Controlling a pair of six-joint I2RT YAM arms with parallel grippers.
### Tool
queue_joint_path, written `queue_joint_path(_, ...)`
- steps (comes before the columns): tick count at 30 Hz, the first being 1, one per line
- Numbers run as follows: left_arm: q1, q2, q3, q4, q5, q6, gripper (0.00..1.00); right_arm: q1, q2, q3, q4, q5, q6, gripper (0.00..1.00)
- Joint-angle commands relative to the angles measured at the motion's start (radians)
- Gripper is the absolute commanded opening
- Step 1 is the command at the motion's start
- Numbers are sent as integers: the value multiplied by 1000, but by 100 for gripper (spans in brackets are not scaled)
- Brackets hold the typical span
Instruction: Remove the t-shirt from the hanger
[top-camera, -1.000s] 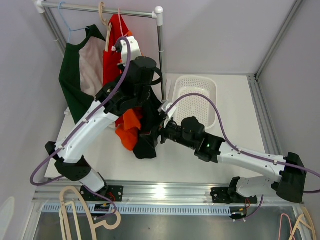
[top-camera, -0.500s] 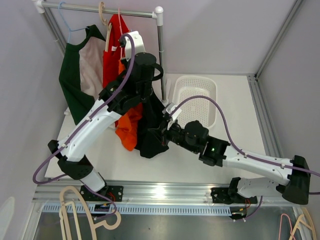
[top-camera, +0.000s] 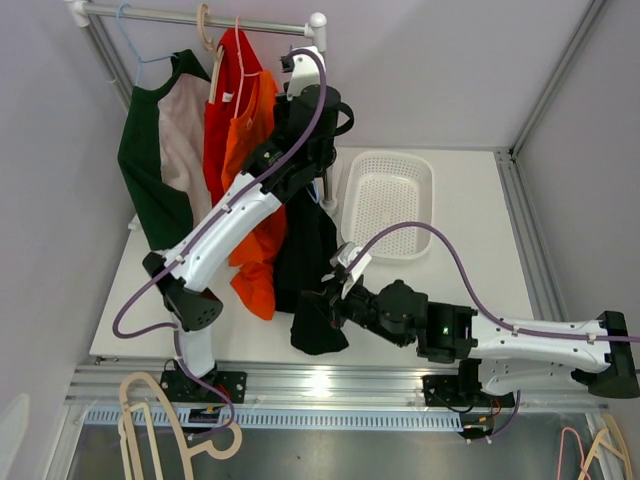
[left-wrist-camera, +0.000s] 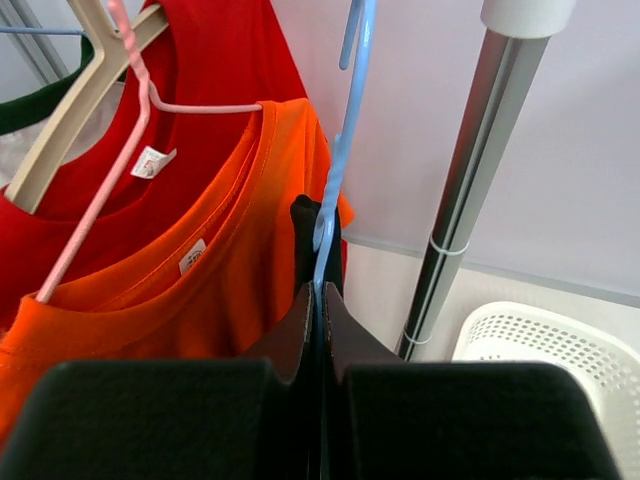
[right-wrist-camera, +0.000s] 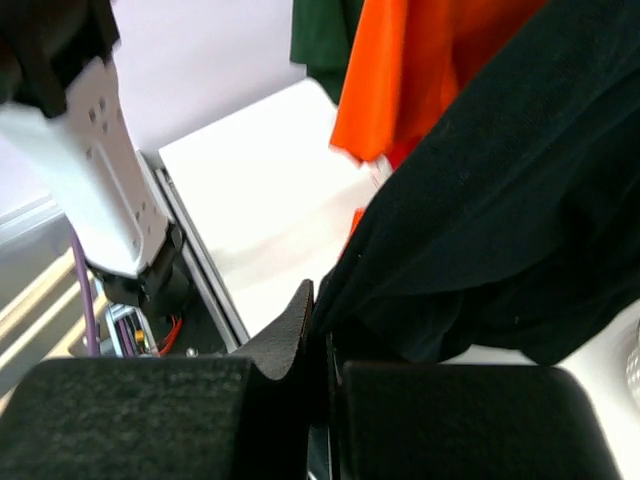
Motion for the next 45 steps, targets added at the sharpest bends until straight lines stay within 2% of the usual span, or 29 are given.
queue_joint_path(1,39,-18,82,78,13,24,1,46,0,-46,-7,30,47,0)
queue_joint_path(3,37,-30,102,55,25,16,1,44,10,-64,22,48,56,0)
queue_joint_path(6,26,-88,132,-113,141,-91,1,11,44,-48,27,53,55,0)
queue_joint_path(7,20,-114,116,-198,175,-155,1,-33,50,-40,28,43,55,0)
queue_joint_path(9,13,-215,76,-266,287,-210,1,-80,58,-28,49,21,49,0)
queue_joint_path(11,8,-303,-42,-325,409,-292,1,-164,55,-25,65,-14,49,0)
queue_joint_path(12,2,-399,-79,-324,448,-301,1,-196,53,-18,82,-34,49,0)
queue_joint_path(15,-6,-560,-258,-346,597,-333,1,-328,72,23,83,-129,55,0)
queue_joint_path(16,-9,-611,-278,-397,643,-332,1,-378,93,40,70,-158,47,0)
queue_joint_path(20,-9,-688,-288,-535,734,-309,1,-443,135,153,28,-207,23,0)
queue_joint_path(23,-9,-762,-308,-564,696,-283,1,-446,153,261,-13,-231,-5,0)
queue_joint_path(24,-9,-777,-315,-563,626,-272,1,-446,153,291,-24,-228,-14,0)
queue_joint_path(27,3,-803,-346,-542,553,-251,1,-450,153,422,-88,-197,-34,0)
queue_joint_path(31,39,-790,-386,-489,588,-260,1,-483,216,645,-176,-165,-88,0)
queue_joint_path(32,42,-776,-391,-476,585,-260,1,-492,233,754,-217,-163,-100,0)
queue_joint_path(34,51,-765,-416,-411,564,-257,1,-518,288,859,-251,-149,-118,0)
queue_joint_path(38,100,-716,-461,-250,585,-221,1,-571,393,1151,-277,-125,-190,0)
queue_joint_path(42,101,-655,-452,-106,539,-159,1,-646,498,1335,-259,-125,-220,0)
queue_joint_path(45,101,-621,-429,-51,530,-128,1,-712,567,1435,-182,-154,-214,0)
